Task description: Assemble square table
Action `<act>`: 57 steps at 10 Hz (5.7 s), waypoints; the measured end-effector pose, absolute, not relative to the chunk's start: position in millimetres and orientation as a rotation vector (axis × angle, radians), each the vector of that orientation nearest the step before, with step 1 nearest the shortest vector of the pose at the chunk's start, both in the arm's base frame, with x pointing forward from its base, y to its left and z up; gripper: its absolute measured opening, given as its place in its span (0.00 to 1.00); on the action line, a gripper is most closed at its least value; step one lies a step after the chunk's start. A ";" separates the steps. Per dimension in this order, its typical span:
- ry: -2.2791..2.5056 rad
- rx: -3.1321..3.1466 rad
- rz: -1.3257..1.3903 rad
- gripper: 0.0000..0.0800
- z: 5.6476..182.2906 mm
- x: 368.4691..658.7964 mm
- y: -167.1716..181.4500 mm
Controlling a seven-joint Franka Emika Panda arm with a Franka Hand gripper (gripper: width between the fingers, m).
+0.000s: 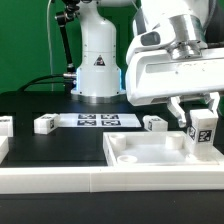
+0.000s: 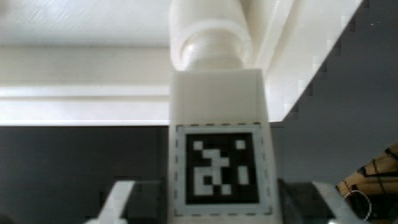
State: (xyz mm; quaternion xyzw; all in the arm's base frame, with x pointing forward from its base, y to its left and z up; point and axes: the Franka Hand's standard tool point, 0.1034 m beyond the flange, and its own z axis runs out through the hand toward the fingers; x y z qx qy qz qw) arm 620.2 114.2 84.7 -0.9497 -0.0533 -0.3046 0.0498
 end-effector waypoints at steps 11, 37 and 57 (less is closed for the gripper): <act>-0.132 -2.909 -0.878 0.60 75.4 610.7 117.7; -0.160 -2.933 0.048 0.81 91.6 629.3 105.5; -0.227 -3.011 0.097 0.36 85.6 628.2 114.0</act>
Offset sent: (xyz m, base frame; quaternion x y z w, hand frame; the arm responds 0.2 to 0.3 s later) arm -0.0154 0.0069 -0.0127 -0.0182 0.0353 0.0111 0.9991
